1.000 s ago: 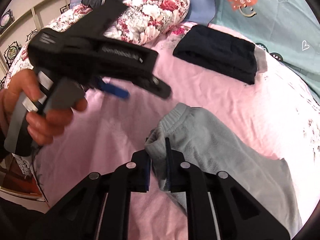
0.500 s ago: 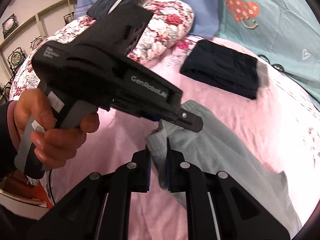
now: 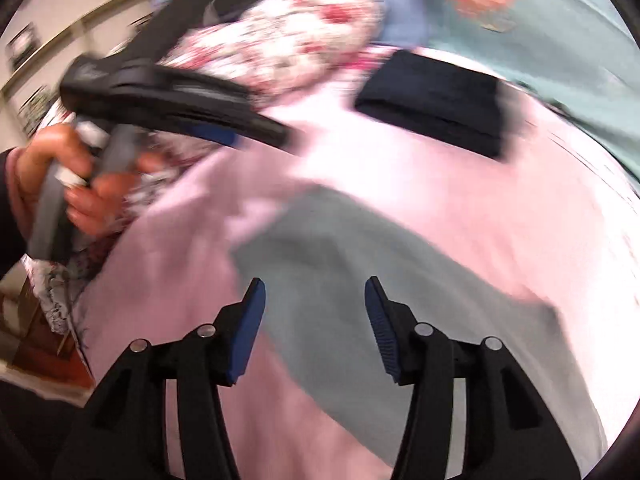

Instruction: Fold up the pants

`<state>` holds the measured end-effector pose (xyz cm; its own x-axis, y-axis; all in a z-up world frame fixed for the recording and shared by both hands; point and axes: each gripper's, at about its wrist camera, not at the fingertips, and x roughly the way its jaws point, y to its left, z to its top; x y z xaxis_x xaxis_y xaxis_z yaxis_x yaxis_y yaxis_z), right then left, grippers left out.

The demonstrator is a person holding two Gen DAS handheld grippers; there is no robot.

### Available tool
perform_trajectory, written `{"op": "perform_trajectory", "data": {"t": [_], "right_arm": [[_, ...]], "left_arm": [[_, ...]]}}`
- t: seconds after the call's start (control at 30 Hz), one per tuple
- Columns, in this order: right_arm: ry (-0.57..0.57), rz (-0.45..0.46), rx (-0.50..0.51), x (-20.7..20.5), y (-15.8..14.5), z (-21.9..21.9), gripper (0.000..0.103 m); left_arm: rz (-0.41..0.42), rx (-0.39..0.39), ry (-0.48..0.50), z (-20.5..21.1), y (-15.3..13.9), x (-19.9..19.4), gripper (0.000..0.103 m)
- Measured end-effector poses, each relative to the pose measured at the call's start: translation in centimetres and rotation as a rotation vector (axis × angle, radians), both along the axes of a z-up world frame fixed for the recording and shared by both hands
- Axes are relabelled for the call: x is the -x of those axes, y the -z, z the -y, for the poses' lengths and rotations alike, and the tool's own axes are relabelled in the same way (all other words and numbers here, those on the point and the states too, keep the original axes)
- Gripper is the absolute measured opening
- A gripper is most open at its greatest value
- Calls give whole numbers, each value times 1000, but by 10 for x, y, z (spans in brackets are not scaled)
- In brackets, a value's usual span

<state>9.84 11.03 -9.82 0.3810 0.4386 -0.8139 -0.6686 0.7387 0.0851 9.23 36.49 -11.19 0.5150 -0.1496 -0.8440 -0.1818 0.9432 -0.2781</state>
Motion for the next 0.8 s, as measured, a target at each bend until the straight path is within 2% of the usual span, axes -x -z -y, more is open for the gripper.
{"op": "perform_trajectory", "data": {"t": [0.1,0.17,0.27,0.33,0.4,0.47,0.57,0.7,0.8], "right_arm": [[195,-43,35,-22,-2,83,52],[320,-64,43,-35,-5,145,52],[533,-93,51,-43,-11,254,52],[673,-111,47,-43,-15,332,43],[738,-122,34,-37,-15,385,35],[731,-119,28,-38,-10,412,26],[591,-124,20,-42,10,412,13],[387,-77,70,-50,33,402,11],[242,-69,65,-59,41,403,11]], "left_arm": [[62,-52,37,24,-23,-1,85],[105,-34,108,60,-36,-4,85],[129,11,242,131,-37,-12,85],[112,36,330,190,-27,-18,85],[99,72,417,245,-16,-22,85],[74,85,484,290,-2,-25,85],[13,40,549,358,24,-30,85],[-35,-52,567,411,42,-37,85],[-76,-91,537,421,50,-38,85]]}}
